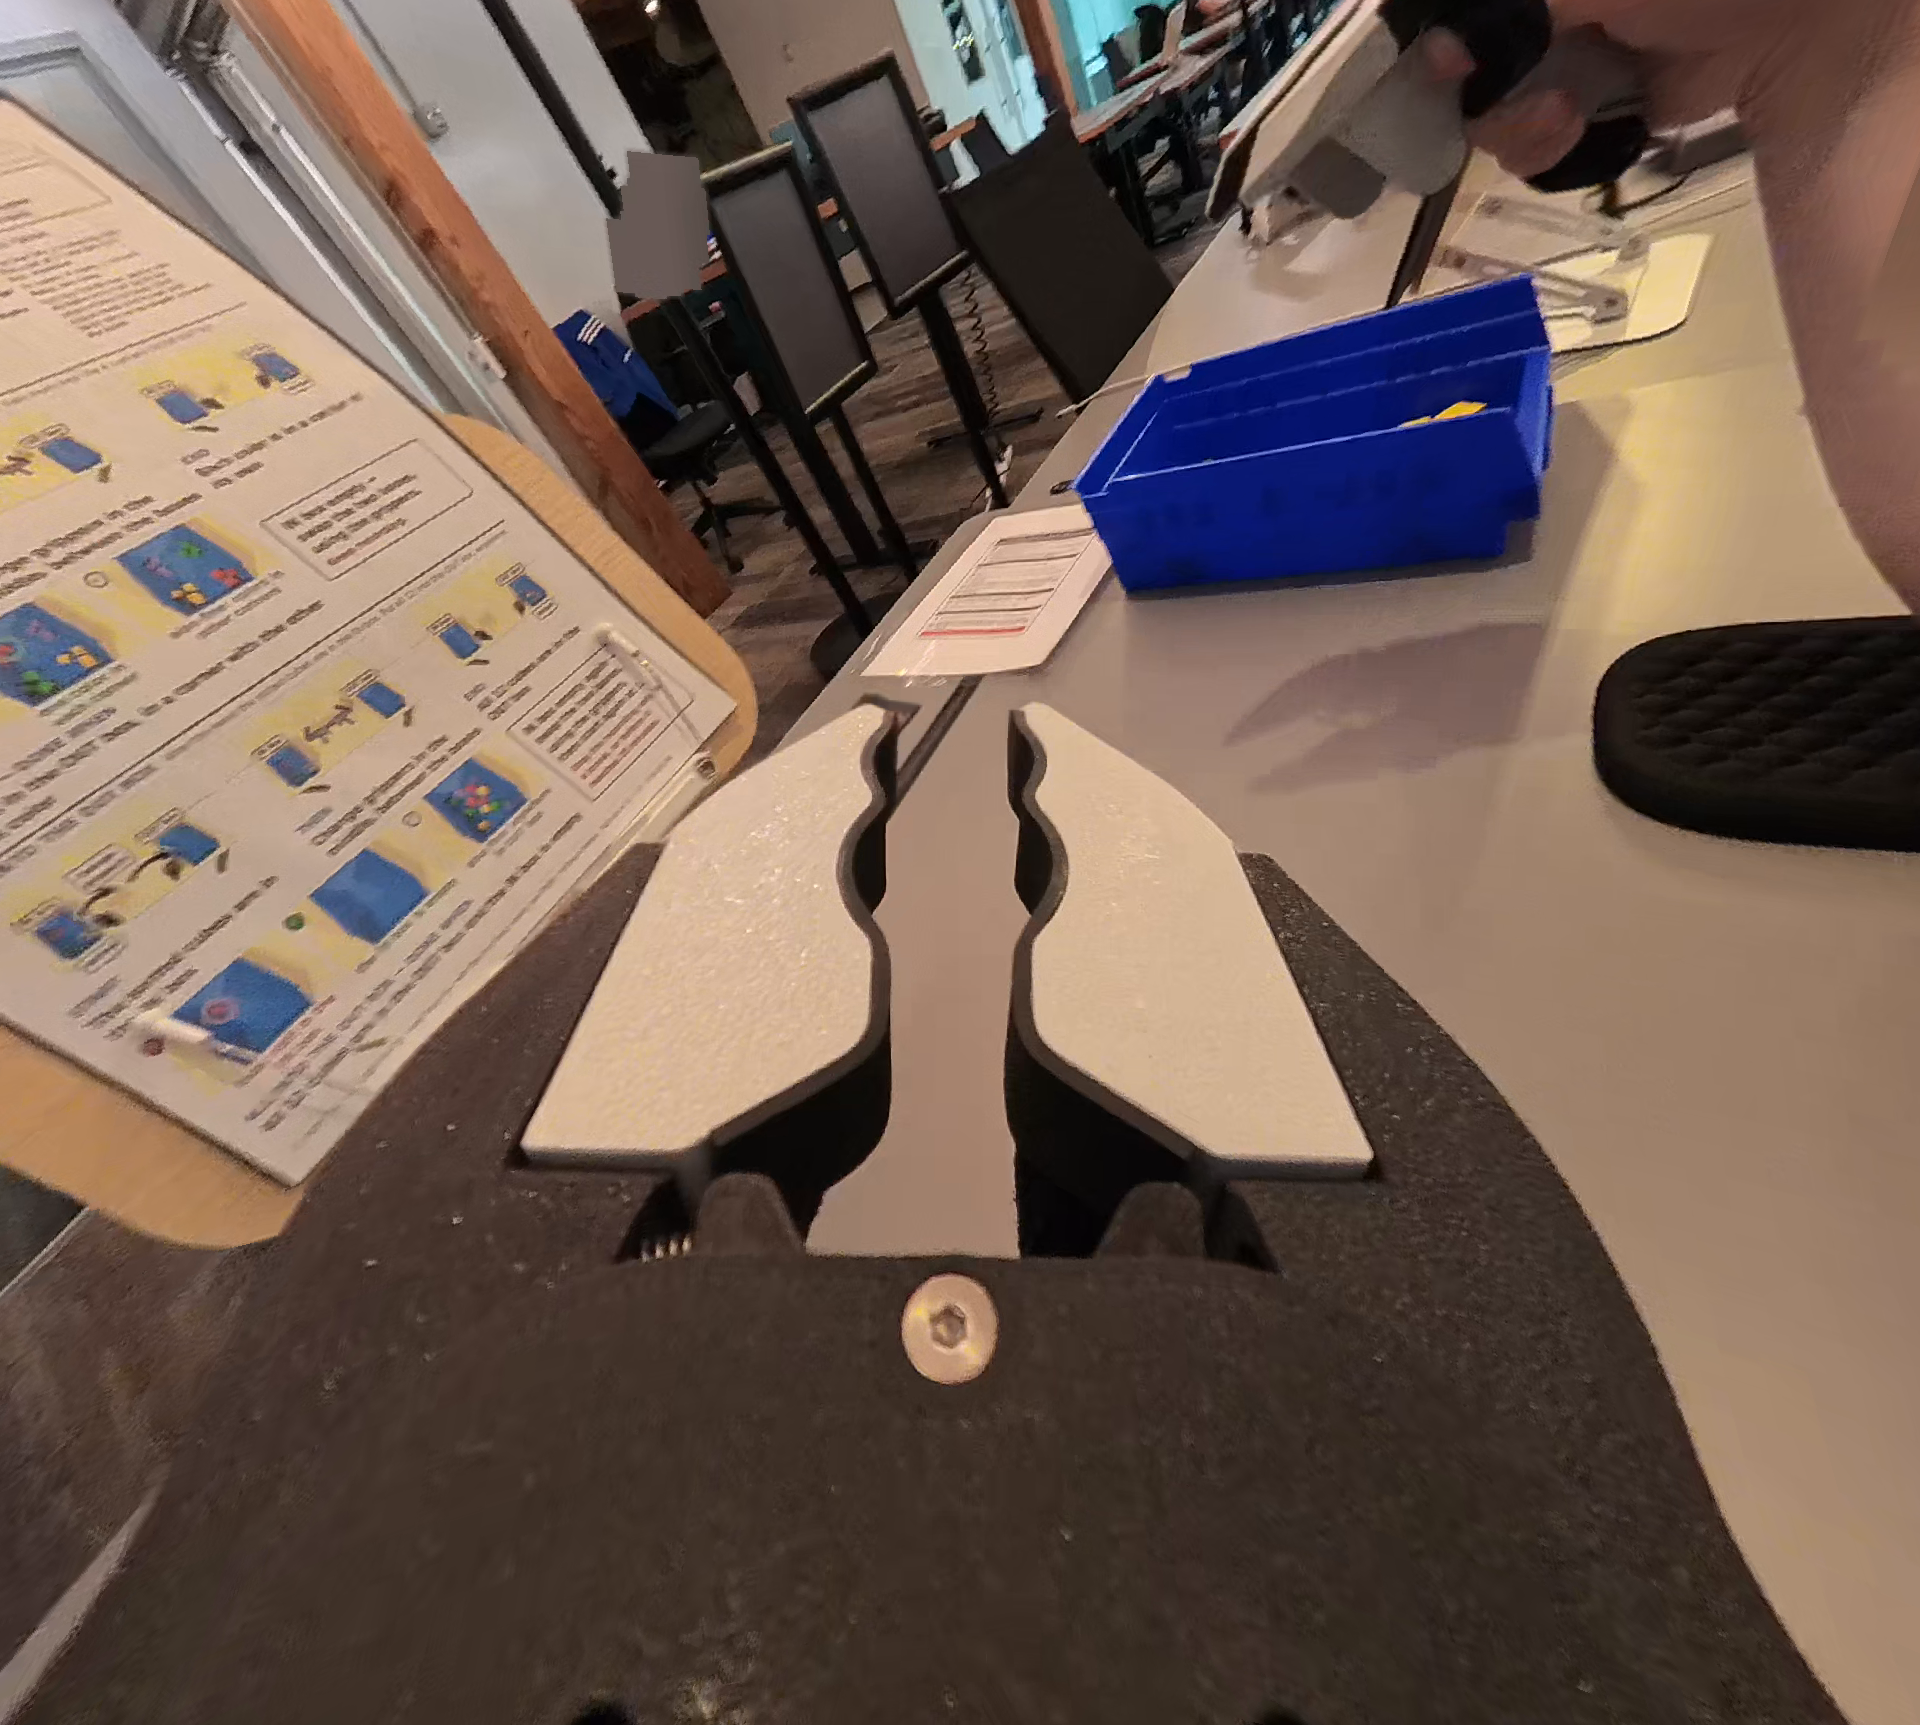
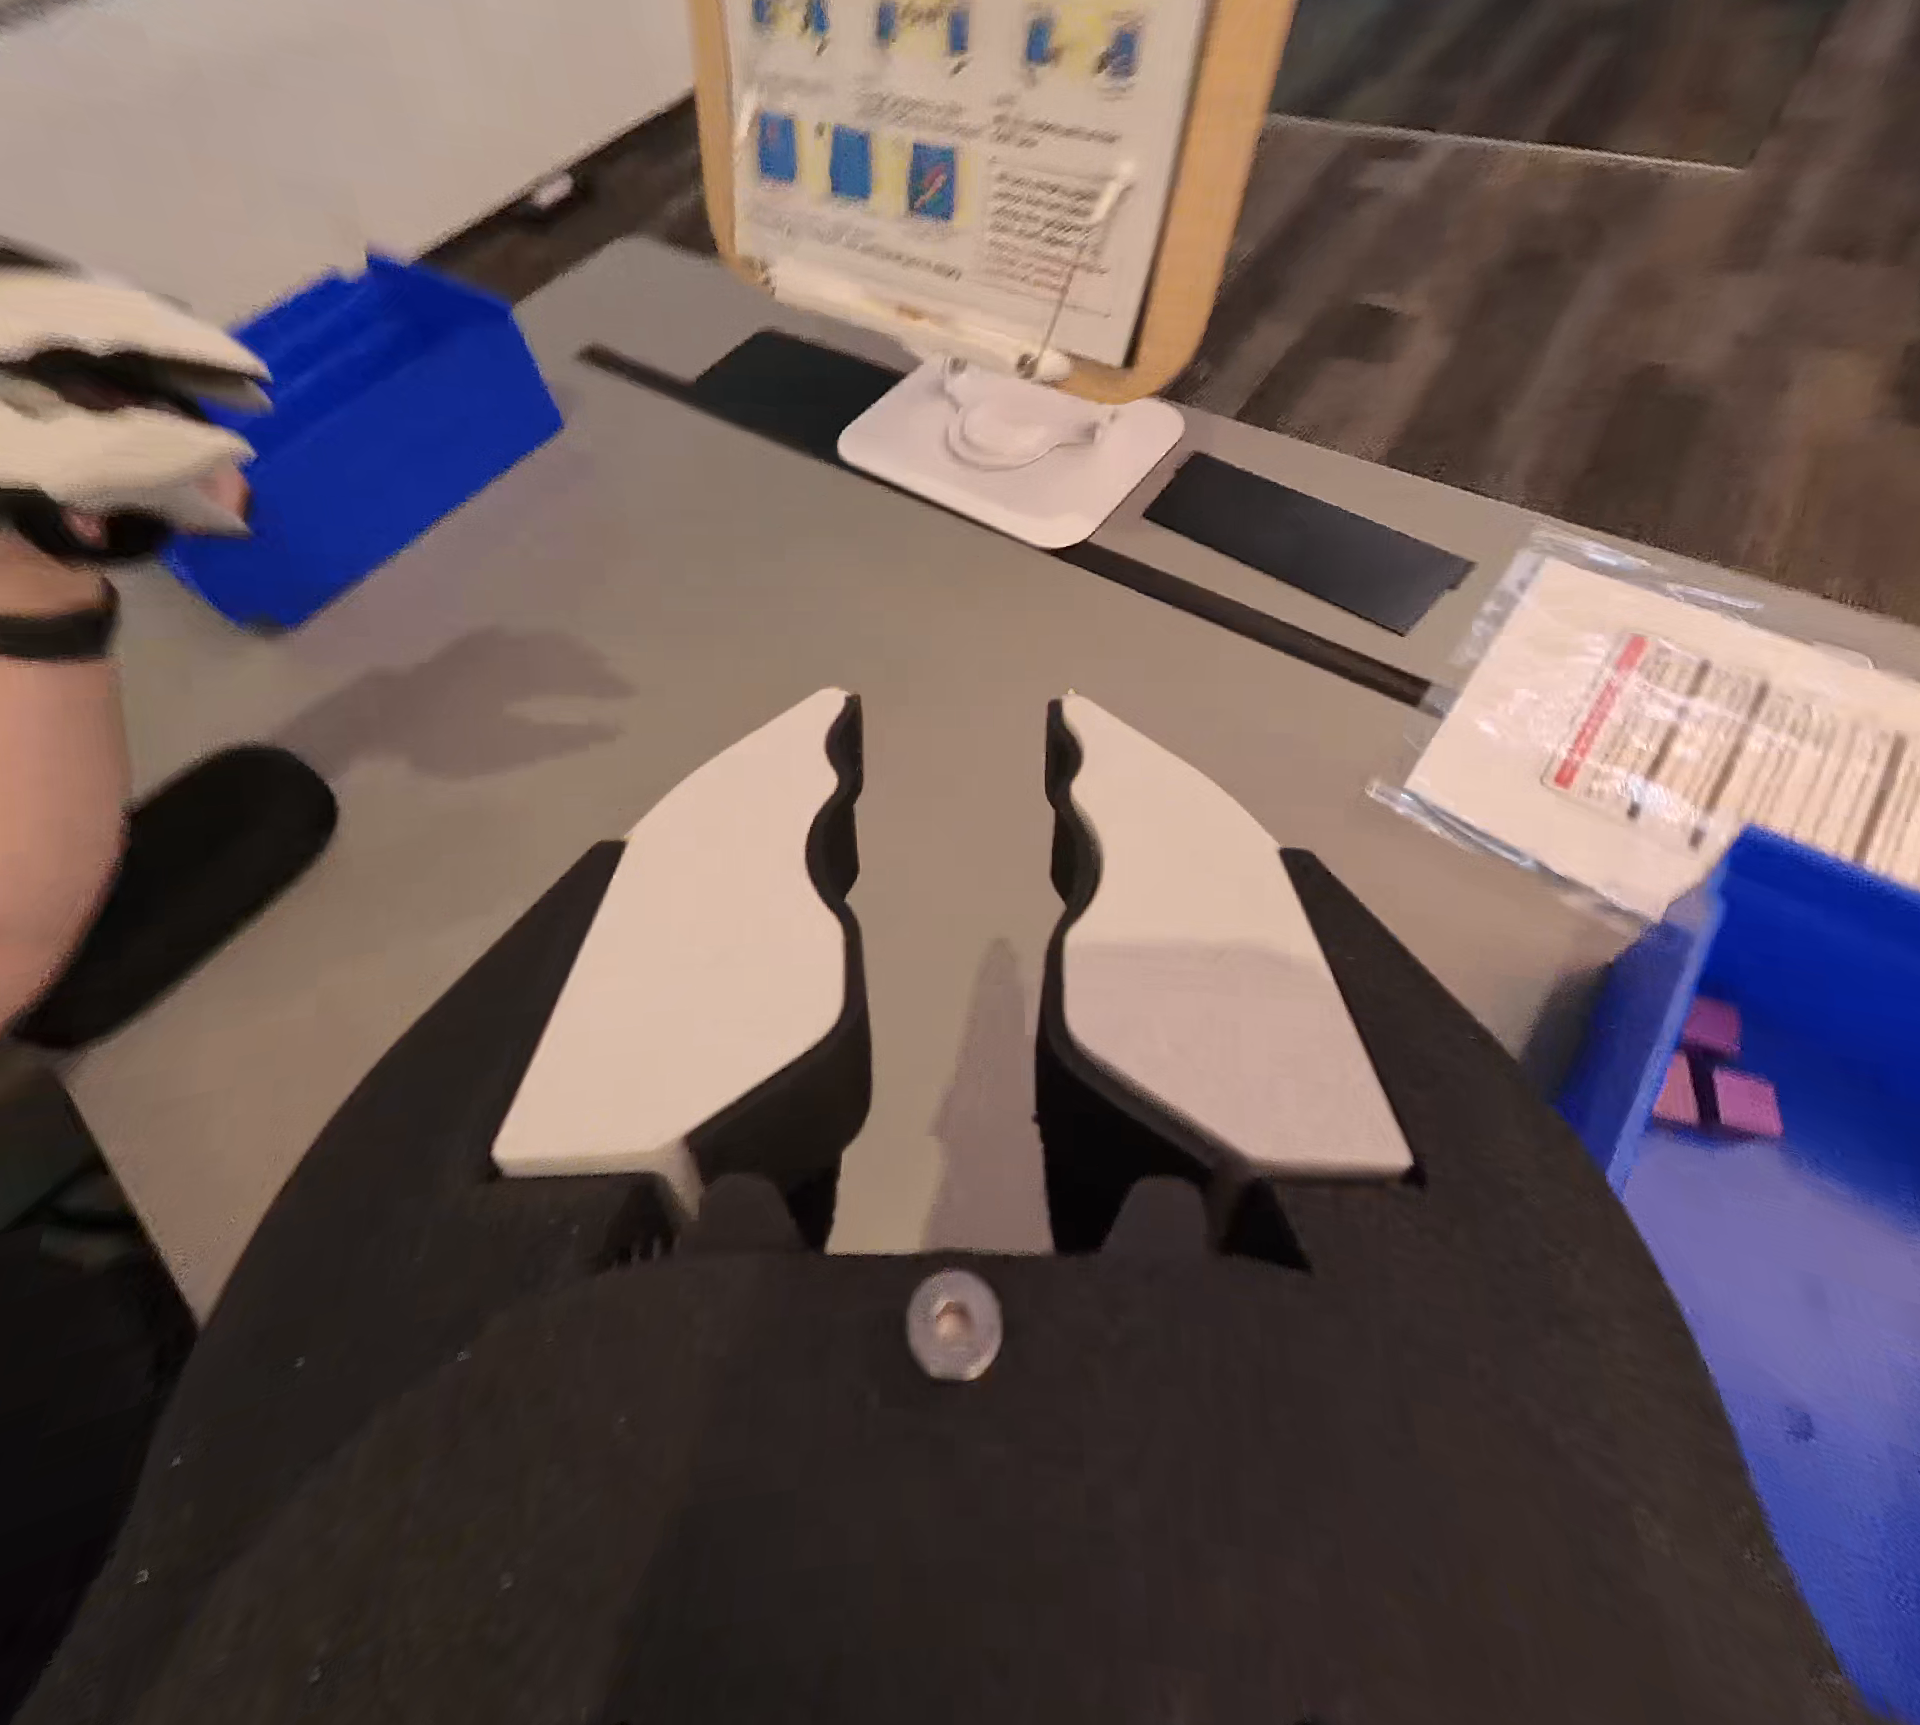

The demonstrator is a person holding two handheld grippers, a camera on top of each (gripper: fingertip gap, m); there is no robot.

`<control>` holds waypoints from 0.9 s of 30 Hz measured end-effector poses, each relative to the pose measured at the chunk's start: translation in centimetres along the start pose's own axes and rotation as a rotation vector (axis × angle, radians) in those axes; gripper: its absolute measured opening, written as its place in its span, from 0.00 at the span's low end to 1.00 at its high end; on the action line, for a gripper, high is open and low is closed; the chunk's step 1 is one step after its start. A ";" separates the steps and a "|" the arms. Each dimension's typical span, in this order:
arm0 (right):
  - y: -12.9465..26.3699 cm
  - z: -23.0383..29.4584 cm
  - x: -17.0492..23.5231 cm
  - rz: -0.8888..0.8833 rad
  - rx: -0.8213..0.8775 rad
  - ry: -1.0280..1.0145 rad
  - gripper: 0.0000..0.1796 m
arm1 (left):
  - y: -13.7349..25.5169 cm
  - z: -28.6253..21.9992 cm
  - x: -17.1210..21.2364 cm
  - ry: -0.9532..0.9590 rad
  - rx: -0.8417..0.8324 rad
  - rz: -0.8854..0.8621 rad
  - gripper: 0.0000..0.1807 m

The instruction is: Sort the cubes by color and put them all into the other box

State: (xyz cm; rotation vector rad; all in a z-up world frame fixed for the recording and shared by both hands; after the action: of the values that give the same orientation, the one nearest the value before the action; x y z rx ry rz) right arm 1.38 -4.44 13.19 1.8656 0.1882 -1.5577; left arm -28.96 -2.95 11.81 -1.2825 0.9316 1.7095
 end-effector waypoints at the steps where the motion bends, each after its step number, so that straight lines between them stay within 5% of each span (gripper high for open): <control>1: -1.0 0.1 0.1 0.026 -0.005 0.034 0.18 | 0.5 0.1 -0.4 0.001 -0.008 0.018 0.11; 8: -4.9 -0.1 2.1 0.140 -0.045 0.034 0.18 | 8.2 5.6 -0.1 -0.078 -0.274 0.357 0.13; 15: -7.3 1.0 2.2 0.167 -0.110 0.060 0.18 | 22.1 13.8 6.6 0.000 -0.617 0.802 0.24; 23: -10.1 3.3 2.3 0.149 -0.307 0.081 0.18 | 29.0 17.2 16.2 0.130 -0.509 0.986 0.25; 27: -10.4 4.4 1.3 0.112 -0.361 0.076 0.18 | 29.1 16.1 19.0 0.216 -0.279 0.965 0.20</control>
State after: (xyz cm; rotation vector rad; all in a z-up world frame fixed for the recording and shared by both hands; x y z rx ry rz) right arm -7.26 0.39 7.58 1.6223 0.3674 -1.2814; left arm -64.96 2.27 -0.27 -1.2955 1.6612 2.5247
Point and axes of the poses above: each gripper's, where its closed fingertips meet, y back along the fingers, x out of its underside, z = x × y across the jaws, the point moved 3 cm from there along y, back along the fingers, and after that the axes turned 11 degrees about y, right-handed, at the moved point
